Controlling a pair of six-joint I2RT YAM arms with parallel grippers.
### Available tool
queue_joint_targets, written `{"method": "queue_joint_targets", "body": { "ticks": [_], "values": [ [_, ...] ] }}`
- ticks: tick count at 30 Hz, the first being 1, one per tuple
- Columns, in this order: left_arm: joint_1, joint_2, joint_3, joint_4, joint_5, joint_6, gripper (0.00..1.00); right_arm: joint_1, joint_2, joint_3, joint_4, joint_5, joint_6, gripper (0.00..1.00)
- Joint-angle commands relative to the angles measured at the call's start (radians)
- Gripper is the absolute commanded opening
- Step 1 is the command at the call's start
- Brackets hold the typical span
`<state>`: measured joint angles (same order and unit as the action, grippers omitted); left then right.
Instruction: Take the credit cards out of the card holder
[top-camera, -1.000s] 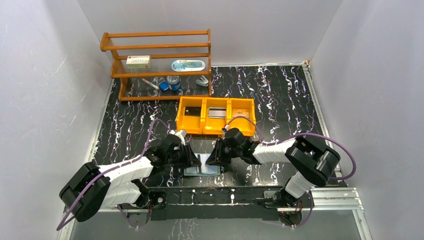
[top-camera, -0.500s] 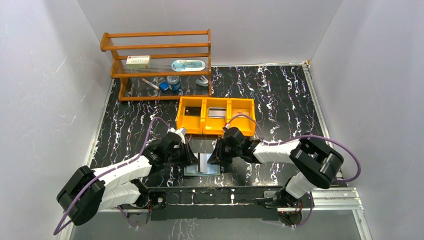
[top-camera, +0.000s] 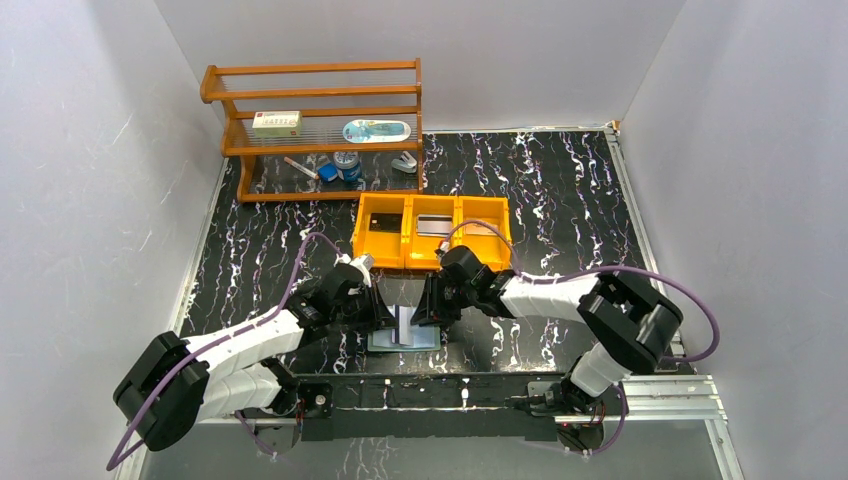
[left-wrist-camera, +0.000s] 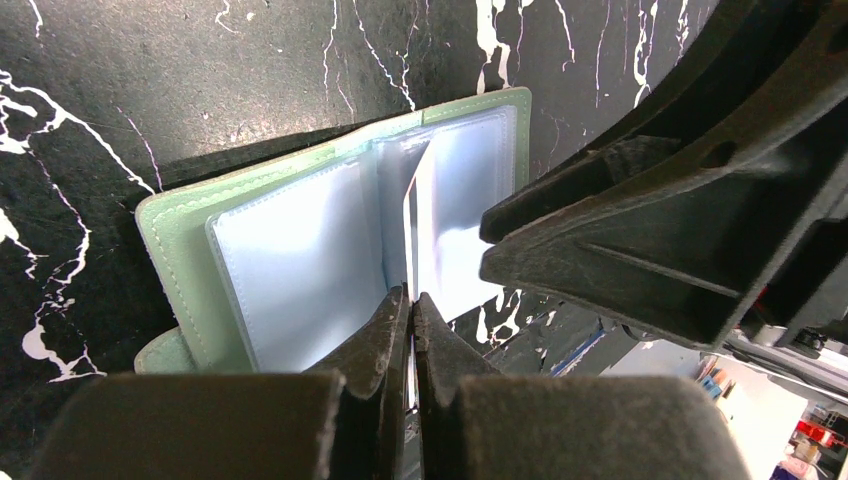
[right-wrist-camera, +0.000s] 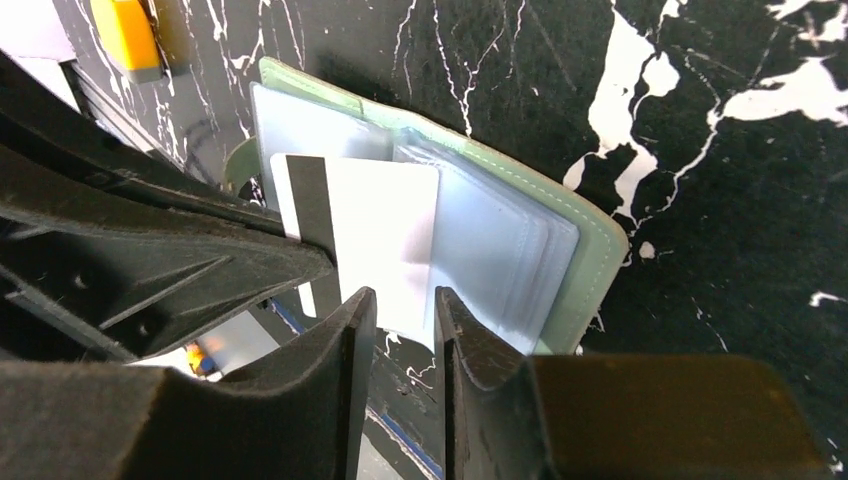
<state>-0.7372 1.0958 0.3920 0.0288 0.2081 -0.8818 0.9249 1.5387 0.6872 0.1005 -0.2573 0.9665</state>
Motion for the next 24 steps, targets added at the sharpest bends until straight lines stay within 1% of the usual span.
{"method": "queue_joint_targets", "body": {
  "ticks": [1,4,6,8,9,11,15,18,21,24],
  "values": [
    [-0.001,-0.007,0.023,-0.037,-0.028,0.027,0.00,0.000,0.057,0.021,0.051,-0.032,0.012,0.38],
    [-0.001,-0.001,0.024,-0.028,-0.016,0.032,0.00,0.000,0.100,0.028,-0.016,-0.008,0.000,0.38],
    [-0.001,0.004,0.025,-0.017,-0.002,0.033,0.01,0.000,0.108,0.008,-0.012,-0.002,0.006,0.38],
    [-0.001,0.009,0.024,0.001,0.017,0.035,0.07,0.000,0.108,-0.019,0.009,0.003,0.025,0.36],
    [-0.001,0.015,0.024,0.008,0.028,0.035,0.11,-0.001,0.106,-0.029,0.017,0.005,0.031,0.36],
    [-0.001,0.027,0.026,0.029,0.049,0.037,0.14,-0.001,0.103,-0.041,0.023,0.008,0.036,0.34],
    [-0.001,0.055,0.033,0.058,0.089,0.045,0.17,0.000,0.097,-0.052,0.029,0.019,0.041,0.33],
    [-0.001,0.076,0.045,0.060,0.108,0.059,0.15,-0.001,0.097,-0.052,0.034,0.022,0.044,0.32],
    [-0.001,0.072,0.049,0.045,0.097,0.064,0.10,0.000,0.095,-0.054,0.040,0.024,0.049,0.32],
    [-0.001,0.053,0.057,-0.011,0.047,0.070,0.02,0.000,0.091,-0.057,0.040,0.025,0.049,0.32]
  ]
}}
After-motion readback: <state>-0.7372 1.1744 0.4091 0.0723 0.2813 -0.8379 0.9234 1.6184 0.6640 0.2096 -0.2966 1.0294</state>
